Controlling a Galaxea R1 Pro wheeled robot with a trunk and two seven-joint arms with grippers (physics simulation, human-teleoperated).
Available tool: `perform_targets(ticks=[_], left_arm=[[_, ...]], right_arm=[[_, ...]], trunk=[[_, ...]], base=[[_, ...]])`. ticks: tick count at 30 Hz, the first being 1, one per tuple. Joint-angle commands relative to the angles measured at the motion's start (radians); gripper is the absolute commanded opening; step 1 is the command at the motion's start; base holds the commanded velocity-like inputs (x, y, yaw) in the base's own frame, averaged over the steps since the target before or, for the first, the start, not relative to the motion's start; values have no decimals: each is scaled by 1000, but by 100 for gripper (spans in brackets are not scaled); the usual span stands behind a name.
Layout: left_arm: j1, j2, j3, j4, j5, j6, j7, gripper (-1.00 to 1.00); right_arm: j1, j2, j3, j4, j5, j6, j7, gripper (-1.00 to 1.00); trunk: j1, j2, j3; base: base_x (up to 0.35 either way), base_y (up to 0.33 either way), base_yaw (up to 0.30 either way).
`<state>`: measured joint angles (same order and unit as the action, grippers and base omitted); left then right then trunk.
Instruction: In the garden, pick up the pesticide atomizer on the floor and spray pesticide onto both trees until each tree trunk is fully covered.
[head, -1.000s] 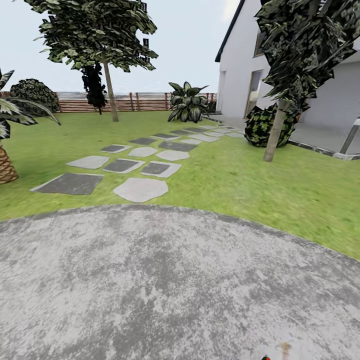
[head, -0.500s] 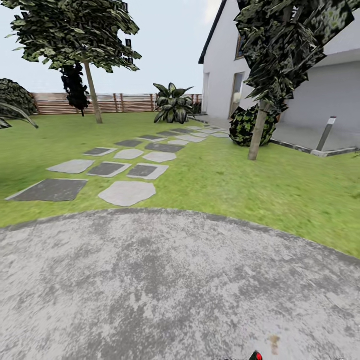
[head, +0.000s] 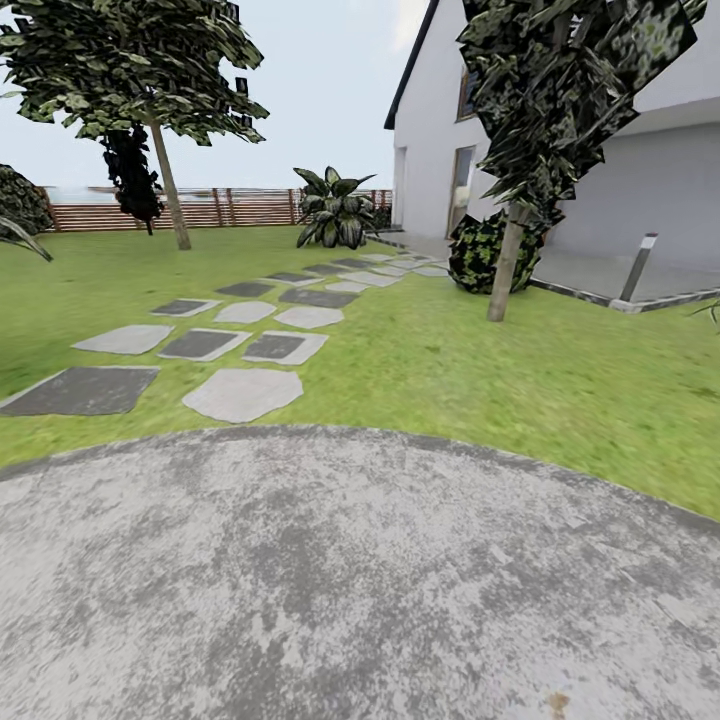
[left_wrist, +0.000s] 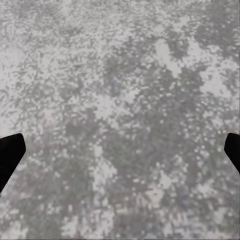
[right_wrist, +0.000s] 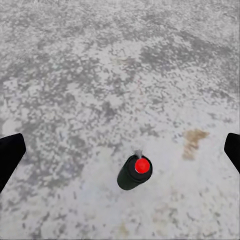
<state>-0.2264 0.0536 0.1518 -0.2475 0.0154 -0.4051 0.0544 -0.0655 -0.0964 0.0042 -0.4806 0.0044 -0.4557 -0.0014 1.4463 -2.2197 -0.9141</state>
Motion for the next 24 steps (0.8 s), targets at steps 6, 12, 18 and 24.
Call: perform_targets(ticks=[6,12,18,24], left_arm=[[-1,0,-2,1,1,-4,3,100],[-1,0,-2,1,0,-3,3,100],[-1,0,-1,2,0,-4,3,100],[-1,0,-1,2,0,-5,3,100]], right_arm=[[-1,0,0,0,0,-3,0,100],[-1,0,0,0,1,-3,0,100],[-1,0,0,0,2,-3,0,100],[0,0,0,0,2,-3,0,100]], trunk=[[0,0,-1],[0,0,-1],[0,0,-1],[0,0,-1]], base=[[302,126,0],[303,149,0],[303,190,0],[303,194,0]])
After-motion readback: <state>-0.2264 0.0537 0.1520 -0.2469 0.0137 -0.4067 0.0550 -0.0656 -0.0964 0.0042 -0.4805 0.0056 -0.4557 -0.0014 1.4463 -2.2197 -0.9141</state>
